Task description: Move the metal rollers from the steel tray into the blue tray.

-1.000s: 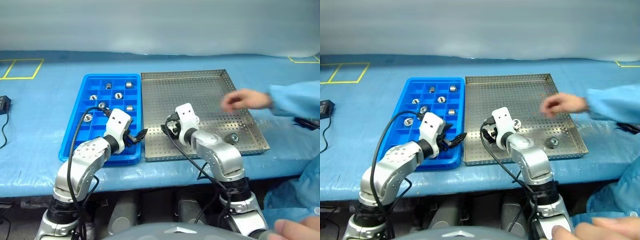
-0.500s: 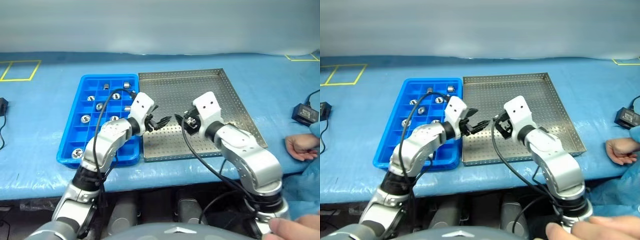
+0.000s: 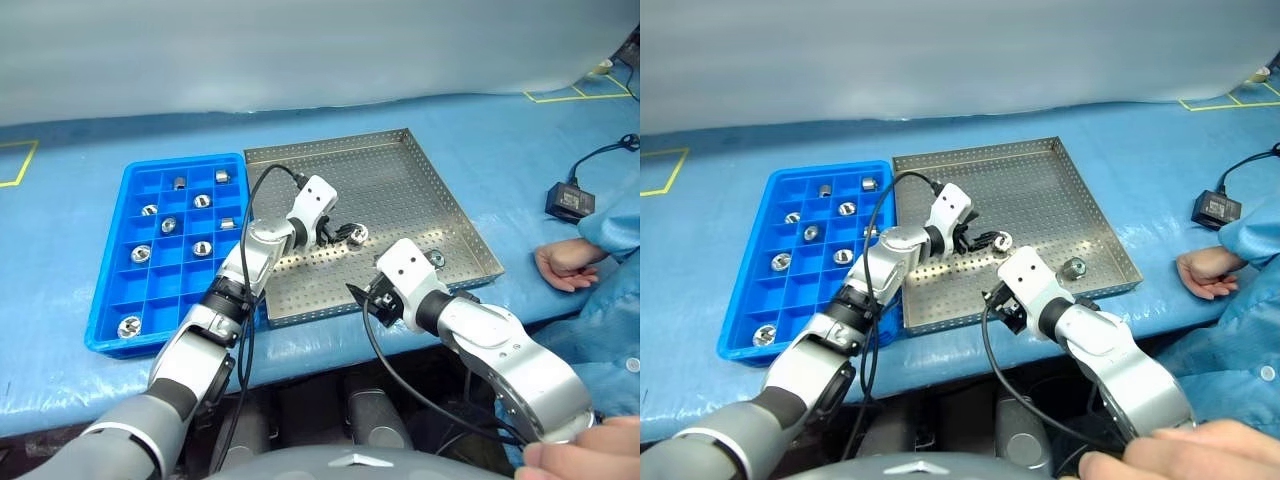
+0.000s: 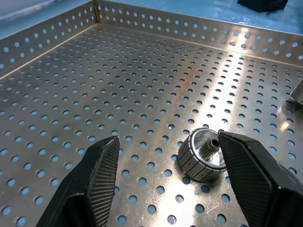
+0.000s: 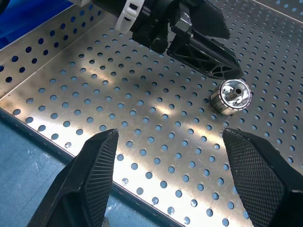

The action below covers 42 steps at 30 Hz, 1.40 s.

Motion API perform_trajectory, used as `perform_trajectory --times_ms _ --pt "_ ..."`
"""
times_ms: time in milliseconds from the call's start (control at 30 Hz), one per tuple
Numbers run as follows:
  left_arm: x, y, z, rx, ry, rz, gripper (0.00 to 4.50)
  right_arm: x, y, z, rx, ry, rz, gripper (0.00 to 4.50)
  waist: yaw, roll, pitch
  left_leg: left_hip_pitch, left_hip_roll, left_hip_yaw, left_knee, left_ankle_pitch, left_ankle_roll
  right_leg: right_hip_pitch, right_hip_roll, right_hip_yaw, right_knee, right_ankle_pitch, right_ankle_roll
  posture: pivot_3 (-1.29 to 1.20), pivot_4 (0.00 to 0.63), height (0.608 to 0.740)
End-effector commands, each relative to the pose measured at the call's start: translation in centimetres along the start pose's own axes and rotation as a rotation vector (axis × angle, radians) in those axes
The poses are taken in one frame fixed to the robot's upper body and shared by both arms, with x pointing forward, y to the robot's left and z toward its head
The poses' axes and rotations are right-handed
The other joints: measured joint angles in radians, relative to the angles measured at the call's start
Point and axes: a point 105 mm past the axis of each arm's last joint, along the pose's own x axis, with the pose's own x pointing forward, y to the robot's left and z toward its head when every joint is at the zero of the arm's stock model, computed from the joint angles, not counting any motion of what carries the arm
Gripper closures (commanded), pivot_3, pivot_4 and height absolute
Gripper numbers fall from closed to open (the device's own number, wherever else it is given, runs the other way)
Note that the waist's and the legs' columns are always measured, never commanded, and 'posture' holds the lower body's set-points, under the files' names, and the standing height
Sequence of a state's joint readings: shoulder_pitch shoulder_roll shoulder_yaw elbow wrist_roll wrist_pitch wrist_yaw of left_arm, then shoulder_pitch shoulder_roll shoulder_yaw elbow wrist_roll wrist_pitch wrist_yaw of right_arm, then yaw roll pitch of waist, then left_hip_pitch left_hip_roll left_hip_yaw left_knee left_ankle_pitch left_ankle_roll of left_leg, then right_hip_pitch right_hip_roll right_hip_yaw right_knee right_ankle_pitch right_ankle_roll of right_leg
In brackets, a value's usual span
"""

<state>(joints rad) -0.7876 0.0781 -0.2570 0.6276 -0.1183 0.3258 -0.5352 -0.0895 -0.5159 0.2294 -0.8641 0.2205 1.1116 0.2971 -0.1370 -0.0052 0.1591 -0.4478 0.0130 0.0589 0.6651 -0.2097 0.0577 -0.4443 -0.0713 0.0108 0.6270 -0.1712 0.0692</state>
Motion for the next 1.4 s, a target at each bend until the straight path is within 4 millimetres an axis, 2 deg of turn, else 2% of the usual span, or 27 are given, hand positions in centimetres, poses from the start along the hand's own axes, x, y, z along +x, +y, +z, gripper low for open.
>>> perform_trajectory --times_ms 33,367,600,733,933,1167,1300,1400 --pt "0.7 0.6 0.8 0.038 -0.016 0.036 0.9 -0.6 0.2 1.2 -0.027 -0.06 -0.016 0.8 -0.009 0.0 0.0 0.0 0.0 0.0 0.0 0.0 0.0 0.0 0.0 0.0 0.0 0.0 0.0 -0.32 0.15 0.74" --pt "1.5 -0.4 0.7 -0.041 -0.037 -0.008 0.9 -0.7 0.4 0.9 -0.034 -0.048 -0.024 0.8 -0.057 0.0 0.0 0.0 -0.001 -0.001 -0.001 0.0 0.001 0.001 -0.003 0.0 0.0 0.0 0.002 -0.34 0.15 0.74" --pt "1.4 -0.2 2.3 -0.104 -0.11 -0.009 0.9 -0.6 0.3 0.7 -0.03 -0.041 -0.033 0.8 -0.092 0.0 0.0 0.0 -0.002 -0.001 -0.001 0.0 0.002 0.001 -0.003 0.001 0.0 0.0 0.003 -0.35 0.15 0.74" --pt "1.6 -1.0 2.8 -0.122 -0.136 -0.046 0.9 -0.6 0.4 0.6 -0.029 -0.037 -0.035 0.8 -0.102 0.0 0.0 0.0 -0.003 -0.001 -0.001 0.001 0.002 0.001 -0.004 0.001 0.0 0.0 0.005 -0.35 0.15 0.74" --pt "2.1 -2.6 2.6 -0.114 -0.111 -0.121 0.9 -0.5 0.4 0.6 -0.022 -0.039 -0.041 0.8 -0.118 0.0 0.0 0.0 -0.004 -0.001 -0.001 0.001 0.003 0.002 -0.004 0.001 0.0 -0.001 0.006 -0.36 0.15 0.74" --pt "2.8 -1.5 -0.8 -0.081 0.066 -0.005 0.9 -0.5 0.3 0.5 -0.011 -0.038 -0.055 0.8 -0.141 0.0 0.0 0.001 -0.004 -0.001 -0.001 0.001 0.003 0.003 -0.005 0.002 0.0 0.0 0.008 -0.38 0.15 0.74" --pt "2.9 -1.4 -1.3 -0.09 0.084 0.023 0.9 -0.5 0.3 0.6 -0.002 -0.041 -0.059 0.8 -0.152 -0.001 0.0 0.001 -0.005 -0.002 -0.001 0.001 0.003 0.004 -0.005 0.002 0.0 0.0 0.009 -0.38 0.15 0.74" --pt "2.9 -1.4 -1.3 -0.085 0.084 0.022 1.4 -0.4 0.1 0.6 0.004 -0.042 -0.066 0.78 -0.153 -0.001 0.0 0.002 -0.005 -0.002 -0.001 0.001 0.004 0.005 -0.005 0.002 0.0 0.0 0.009 -0.38 0.15 0.74"
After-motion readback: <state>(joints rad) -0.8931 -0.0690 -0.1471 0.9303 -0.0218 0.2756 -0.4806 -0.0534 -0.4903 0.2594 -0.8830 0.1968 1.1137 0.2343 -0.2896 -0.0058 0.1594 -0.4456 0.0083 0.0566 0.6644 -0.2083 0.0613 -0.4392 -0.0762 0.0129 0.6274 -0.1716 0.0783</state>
